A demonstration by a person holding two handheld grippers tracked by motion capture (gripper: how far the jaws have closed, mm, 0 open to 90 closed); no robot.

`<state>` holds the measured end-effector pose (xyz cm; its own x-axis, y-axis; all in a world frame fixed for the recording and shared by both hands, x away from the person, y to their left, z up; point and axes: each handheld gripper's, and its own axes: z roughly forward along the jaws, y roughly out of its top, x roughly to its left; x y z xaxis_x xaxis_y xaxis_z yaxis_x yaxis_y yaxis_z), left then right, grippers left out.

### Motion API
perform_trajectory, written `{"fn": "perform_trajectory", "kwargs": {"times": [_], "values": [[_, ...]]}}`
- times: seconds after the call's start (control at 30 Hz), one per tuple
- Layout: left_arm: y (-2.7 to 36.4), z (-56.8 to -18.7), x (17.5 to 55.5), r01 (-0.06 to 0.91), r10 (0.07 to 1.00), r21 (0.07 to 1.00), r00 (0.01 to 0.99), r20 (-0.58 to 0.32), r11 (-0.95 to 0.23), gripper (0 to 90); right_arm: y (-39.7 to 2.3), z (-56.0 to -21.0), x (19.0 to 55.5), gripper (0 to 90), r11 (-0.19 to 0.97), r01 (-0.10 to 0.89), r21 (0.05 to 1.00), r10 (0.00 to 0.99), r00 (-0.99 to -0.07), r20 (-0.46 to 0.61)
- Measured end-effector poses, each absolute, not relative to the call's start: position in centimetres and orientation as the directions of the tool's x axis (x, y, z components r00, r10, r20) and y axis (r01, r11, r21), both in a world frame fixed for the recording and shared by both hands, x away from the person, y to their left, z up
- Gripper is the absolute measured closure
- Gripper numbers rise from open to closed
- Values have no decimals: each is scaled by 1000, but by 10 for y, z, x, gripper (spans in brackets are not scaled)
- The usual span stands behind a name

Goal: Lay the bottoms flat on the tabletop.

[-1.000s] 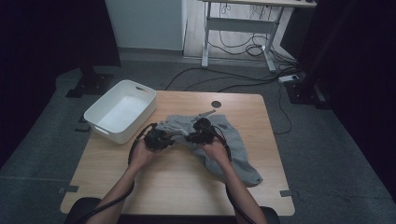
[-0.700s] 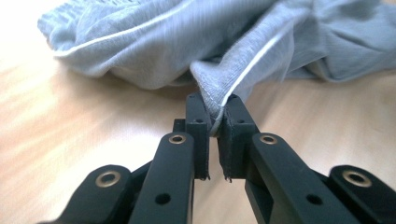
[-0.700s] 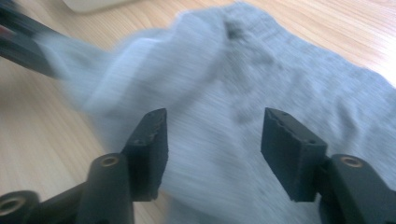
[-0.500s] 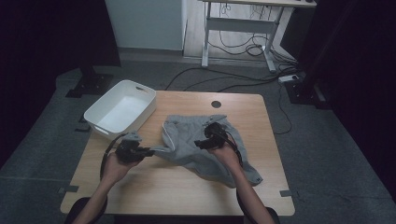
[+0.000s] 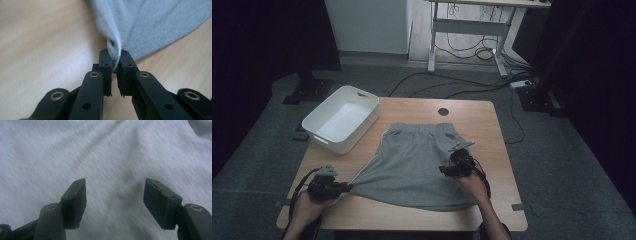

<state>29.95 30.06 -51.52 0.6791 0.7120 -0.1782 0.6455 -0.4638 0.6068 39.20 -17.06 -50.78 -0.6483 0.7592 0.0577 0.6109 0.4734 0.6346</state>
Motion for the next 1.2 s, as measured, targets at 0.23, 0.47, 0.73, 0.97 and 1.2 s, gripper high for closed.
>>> {"fn": "perform_trajectory", "kwargs": {"times": [0.23, 0.47, 0.73, 0.97, 1.2], "values": [[293, -505, 306, 594, 700, 612, 709, -91, -522, 541, -196, -511, 371, 342, 454, 624, 636, 791, -611, 34], [267, -502, 346, 569, 691, 635, 719, -76, -522, 455, -226, -503, 363, 424, 407, 634, 658, 836, -548, 12], [249, -522, 375, 586, 724, 610, 689, -31, -533, 444, -245, -522, 358, 665, 373, 701, 609, 875, -484, 21], [245, -530, 374, 580, 725, 592, 688, 12, -560, 423, -257, -532, 346, 710, 349, 718, 602, 898, -440, 3], [243, -532, 363, 586, 727, 604, 687, -16, -540, 440, -269, -534, 336, 709, 298, 729, 616, 917, -397, 27]]}}
